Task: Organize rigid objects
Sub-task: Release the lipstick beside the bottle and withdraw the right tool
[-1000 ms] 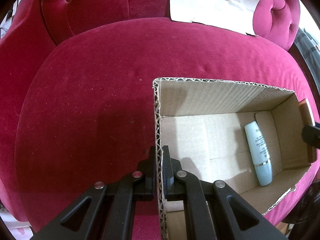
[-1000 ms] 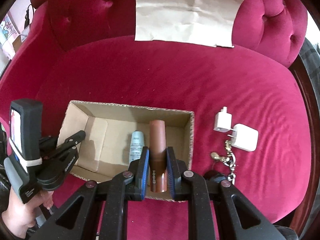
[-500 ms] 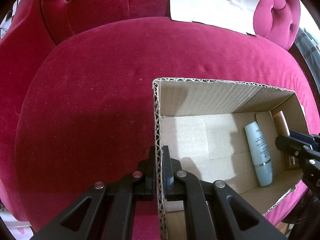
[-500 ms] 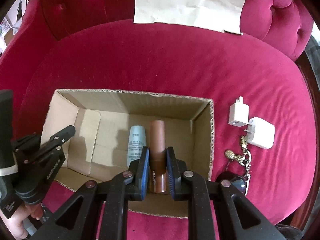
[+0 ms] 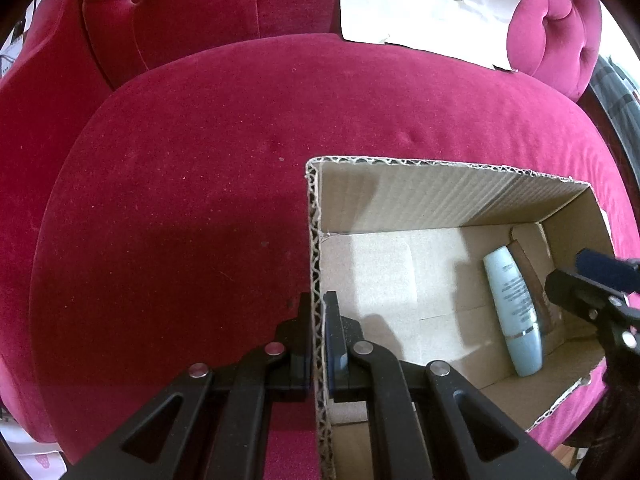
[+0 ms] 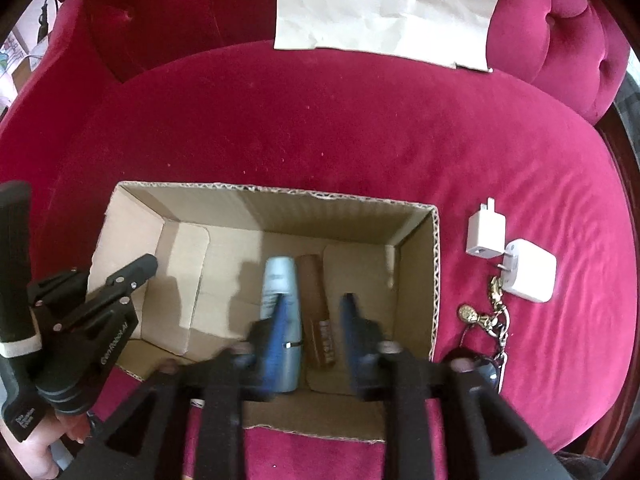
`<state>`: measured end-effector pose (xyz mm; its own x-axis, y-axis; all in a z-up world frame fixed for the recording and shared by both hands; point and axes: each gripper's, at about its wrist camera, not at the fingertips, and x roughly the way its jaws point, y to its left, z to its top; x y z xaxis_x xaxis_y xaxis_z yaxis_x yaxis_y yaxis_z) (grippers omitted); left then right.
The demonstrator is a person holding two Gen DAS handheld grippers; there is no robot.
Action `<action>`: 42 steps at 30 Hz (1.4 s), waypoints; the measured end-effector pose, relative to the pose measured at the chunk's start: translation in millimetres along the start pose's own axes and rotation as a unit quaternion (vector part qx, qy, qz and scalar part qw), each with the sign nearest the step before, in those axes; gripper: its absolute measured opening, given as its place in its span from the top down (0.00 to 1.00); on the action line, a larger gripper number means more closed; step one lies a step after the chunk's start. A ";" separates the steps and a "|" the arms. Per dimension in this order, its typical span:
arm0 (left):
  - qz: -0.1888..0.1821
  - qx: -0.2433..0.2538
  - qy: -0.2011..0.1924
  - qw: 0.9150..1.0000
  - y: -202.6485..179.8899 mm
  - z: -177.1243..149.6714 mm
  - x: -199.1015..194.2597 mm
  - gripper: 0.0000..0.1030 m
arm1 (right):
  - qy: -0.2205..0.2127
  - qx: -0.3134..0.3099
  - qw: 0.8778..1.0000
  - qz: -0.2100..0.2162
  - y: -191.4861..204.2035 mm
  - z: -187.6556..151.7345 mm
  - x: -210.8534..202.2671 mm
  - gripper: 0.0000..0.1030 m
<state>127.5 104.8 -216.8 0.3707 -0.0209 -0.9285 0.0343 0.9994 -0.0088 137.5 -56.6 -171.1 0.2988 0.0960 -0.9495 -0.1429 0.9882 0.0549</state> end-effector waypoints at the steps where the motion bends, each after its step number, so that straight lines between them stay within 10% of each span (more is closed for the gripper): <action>1: 0.000 0.000 0.000 1.000 0.0 -0.1 -0.1 0.95 | -0.007 0.000 1.000 -0.002 0.2 0.0 -3.3 0.41; 7: 0.001 -0.001 0.000 1.000 0.4 0.4 -0.7 0.95 | -0.020 -0.014 1.000 0.002 0.4 2.8 -13.9 0.03; 42: 0.000 -0.003 0.000 1.000 1.3 1.3 -2.5 0.95 | -0.041 0.024 0.998 -0.047 -54.5 -1.5 -59.3 0.00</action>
<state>127.8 106.2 -213.9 0.3698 -0.0219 -0.9288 0.0284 0.9995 -0.0122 126.2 -116.3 -118.2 0.3860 0.0107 -0.9224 -0.0667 0.9976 -0.0163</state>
